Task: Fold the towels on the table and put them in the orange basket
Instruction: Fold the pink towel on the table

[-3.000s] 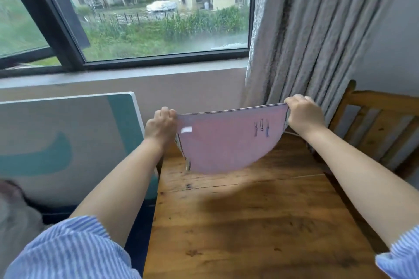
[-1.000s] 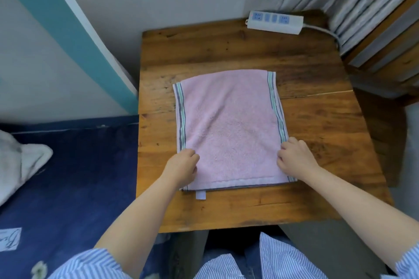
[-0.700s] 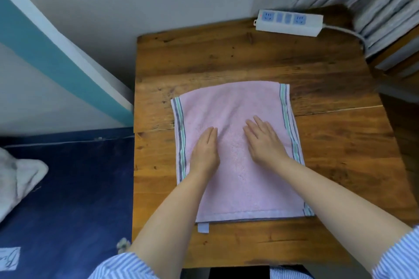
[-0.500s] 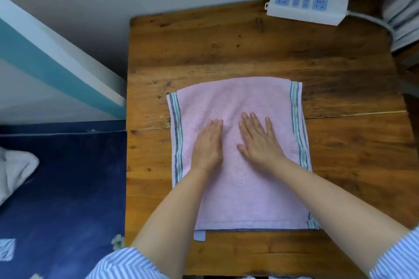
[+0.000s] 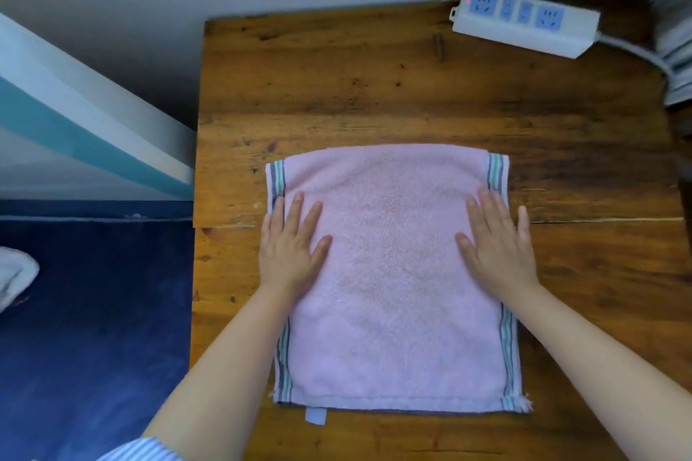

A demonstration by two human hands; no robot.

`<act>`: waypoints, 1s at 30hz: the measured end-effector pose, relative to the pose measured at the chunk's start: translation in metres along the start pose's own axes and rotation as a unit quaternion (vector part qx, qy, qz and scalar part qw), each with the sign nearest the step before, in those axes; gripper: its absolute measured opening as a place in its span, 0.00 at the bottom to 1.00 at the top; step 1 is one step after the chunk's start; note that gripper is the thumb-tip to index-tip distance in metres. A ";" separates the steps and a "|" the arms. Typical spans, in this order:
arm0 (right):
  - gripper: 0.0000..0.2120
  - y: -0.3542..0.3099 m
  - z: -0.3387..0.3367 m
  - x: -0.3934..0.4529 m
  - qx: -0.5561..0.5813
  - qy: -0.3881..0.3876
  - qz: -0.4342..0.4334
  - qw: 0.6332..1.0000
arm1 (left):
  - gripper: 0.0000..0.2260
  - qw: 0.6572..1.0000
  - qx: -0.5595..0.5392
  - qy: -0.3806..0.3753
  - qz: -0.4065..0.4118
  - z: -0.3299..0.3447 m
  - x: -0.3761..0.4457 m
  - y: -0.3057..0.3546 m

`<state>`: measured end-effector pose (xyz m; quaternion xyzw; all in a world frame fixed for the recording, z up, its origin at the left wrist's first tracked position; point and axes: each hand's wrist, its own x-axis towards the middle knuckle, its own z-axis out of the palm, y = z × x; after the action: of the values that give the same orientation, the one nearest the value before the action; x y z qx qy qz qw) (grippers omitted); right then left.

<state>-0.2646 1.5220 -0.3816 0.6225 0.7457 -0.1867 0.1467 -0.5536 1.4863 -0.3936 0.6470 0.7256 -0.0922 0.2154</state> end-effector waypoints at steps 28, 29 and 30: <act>0.29 0.035 -0.051 0.100 -0.028 -0.009 -0.026 0.999 | 0.22 1.000 -0.014 0.007 0.012 -0.046 0.089 -0.001; 0.29 0.031 -0.054 0.100 -0.024 0.002 -0.048 0.999 | 0.23 1.000 -0.005 0.007 0.022 -0.053 0.092 0.000; 0.29 0.026 -0.057 0.101 -0.014 0.013 -0.071 0.997 | 0.24 0.999 0.007 0.008 0.039 -0.060 0.097 0.002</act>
<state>-0.2566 1.6405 -0.3786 0.5688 0.7921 -0.1780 0.1317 -0.5704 1.5988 -0.3820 0.6768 0.7011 -0.0840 0.2082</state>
